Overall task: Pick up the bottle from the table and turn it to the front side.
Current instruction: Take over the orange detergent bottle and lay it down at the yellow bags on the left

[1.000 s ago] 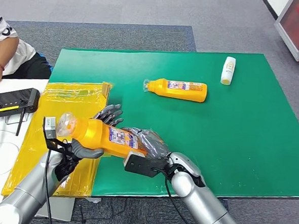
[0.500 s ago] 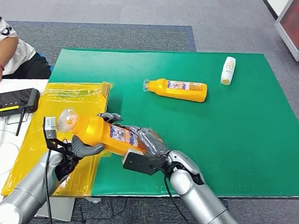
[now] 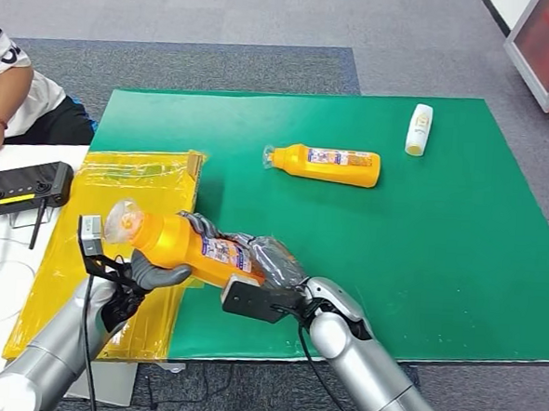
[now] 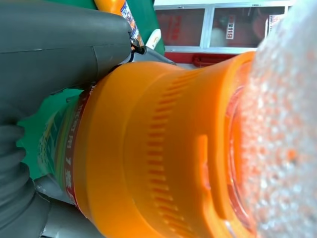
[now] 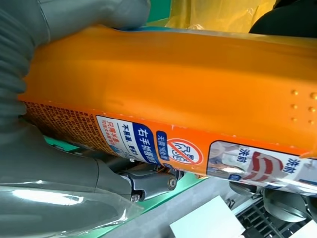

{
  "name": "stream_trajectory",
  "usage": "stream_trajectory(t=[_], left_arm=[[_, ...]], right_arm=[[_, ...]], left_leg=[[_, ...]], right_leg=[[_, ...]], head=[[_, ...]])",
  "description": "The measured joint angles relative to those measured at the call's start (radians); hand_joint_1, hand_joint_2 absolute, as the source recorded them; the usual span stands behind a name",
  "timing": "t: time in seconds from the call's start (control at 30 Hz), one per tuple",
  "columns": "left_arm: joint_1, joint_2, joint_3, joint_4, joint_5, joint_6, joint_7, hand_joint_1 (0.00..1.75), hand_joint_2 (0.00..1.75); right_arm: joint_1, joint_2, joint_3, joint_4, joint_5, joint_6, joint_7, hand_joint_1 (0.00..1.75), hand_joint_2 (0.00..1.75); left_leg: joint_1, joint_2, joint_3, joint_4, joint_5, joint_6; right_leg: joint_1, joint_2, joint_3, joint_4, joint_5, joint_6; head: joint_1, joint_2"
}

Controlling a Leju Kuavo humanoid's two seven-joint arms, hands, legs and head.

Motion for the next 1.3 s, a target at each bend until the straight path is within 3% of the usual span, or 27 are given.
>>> stream_trajectory(t=[0.03, 0.4, 0.6, 0.73, 0.97, 1.3], left_arm=[[0.000, 0.000, 0.000, 0.000, 0.000, 0.000, 0.000, 1.75, 1.75], [0.016, 0.005, -0.001, -0.001, -0.022, 0.005, -0.008, 1.75, 1.75], [0.024, 0.015, -0.002, -0.015, -0.070, 0.033, -0.020, 1.75, 1.75], [0.025, 0.035, -0.018, -0.029, -0.174, 0.107, -0.012, 1.75, 1.75], [-0.033, 0.084, -0.107, -0.035, -0.372, 0.274, 0.079, 1.75, 1.75], [-0.151, 0.105, -0.229, -0.036, -0.467, 0.391, 0.247, 1.75, 1.75]], right_arm=[[0.000, 0.000, 0.000, 0.000, 0.000, 0.000, 0.001, 0.00, 1.75], [0.003, 0.001, -0.007, 0.011, -0.055, 0.012, 0.003, 0.00, 1.75], [0.005, 0.001, -0.051, 0.022, -0.172, 0.066, -0.014, 0.00, 1.75], [0.005, 0.001, -0.104, 0.033, -0.274, 0.105, -0.028, 0.00, 1.75], [0.008, 0.000, -0.218, 0.052, -0.470, 0.213, -0.056, 0.00, 1.75], [0.022, -0.001, -0.291, 0.056, -0.489, 0.215, -0.058, 0.00, 1.75]], left_leg=[[0.000, 0.000, 0.000, 0.000, 0.000, 0.000], [0.000, 0.000, 0.000, 0.000, 0.000, 0.000], [0.000, 0.000, 0.000, 0.000, 0.000, 0.000], [0.000, 0.000, 0.000, 0.000, 0.000, 0.000], [0.000, 0.000, 0.000, 0.000, 0.000, 0.000], [0.000, 0.000, 0.002, 0.000, 0.001, -0.001]], right_leg=[[0.000, 0.000, 0.000, 0.000, 0.000, 0.000], [0.000, 0.000, 0.000, 0.000, 0.000, 0.000], [0.000, 0.000, 0.000, 0.000, 0.000, 0.000], [0.000, 0.000, 0.000, 0.000, 0.000, 0.000], [0.000, -0.001, 0.000, 0.000, 0.000, 0.000], [0.000, 0.000, 0.001, 0.000, 0.001, -0.001]], head=[[0.000, 0.000], [0.000, 0.000], [0.000, 0.000], [0.000, 0.000], [0.000, 0.000], [0.000, 0.000]])
